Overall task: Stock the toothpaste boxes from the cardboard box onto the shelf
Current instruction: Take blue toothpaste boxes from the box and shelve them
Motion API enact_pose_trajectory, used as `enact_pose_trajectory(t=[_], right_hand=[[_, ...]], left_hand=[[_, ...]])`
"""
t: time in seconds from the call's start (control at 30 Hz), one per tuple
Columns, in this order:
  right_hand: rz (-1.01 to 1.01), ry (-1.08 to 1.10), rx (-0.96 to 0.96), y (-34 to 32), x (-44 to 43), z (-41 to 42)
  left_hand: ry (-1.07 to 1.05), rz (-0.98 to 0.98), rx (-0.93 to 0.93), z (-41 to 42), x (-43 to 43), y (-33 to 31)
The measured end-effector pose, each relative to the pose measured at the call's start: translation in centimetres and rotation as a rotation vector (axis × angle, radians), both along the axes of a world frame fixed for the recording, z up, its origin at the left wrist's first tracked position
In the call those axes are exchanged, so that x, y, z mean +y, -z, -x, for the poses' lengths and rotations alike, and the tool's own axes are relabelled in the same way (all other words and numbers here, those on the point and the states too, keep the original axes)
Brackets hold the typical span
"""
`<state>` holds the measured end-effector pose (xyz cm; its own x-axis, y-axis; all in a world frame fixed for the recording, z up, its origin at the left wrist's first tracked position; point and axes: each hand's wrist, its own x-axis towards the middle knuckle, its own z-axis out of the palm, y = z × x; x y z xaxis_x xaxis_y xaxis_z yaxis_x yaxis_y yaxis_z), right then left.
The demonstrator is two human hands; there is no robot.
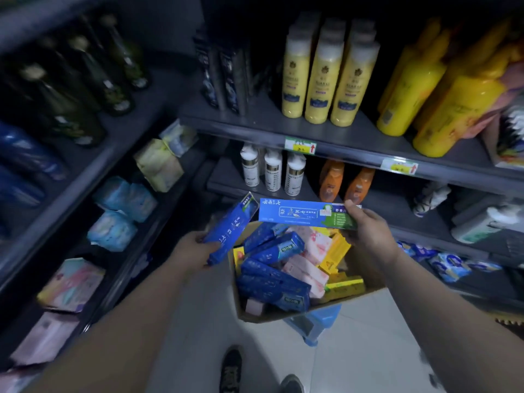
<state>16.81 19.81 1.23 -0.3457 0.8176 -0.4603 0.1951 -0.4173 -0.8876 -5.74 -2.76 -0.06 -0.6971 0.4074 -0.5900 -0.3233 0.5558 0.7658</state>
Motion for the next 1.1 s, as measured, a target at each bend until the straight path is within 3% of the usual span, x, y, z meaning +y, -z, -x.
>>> enact_pose_trajectory(t=[0.23,0.63,1.1], right_hand=[[-0.073,-0.056,0.136,-7.6,-2.2,5.0],[-0.197,-0.259,0.313,-19.0,-12.6,14.0],[-0.143,-0.541,0.536,-27.6,-30.9,27.3]], left_hand=[[-0.192,-0.198,0.184,4.1,-5.0,-7.9],[-0.296,-0.426,0.423,7.9,-18.3,-20.8],[-0.712,-0.406,0.666,12.1,-40.8,-29.1]])
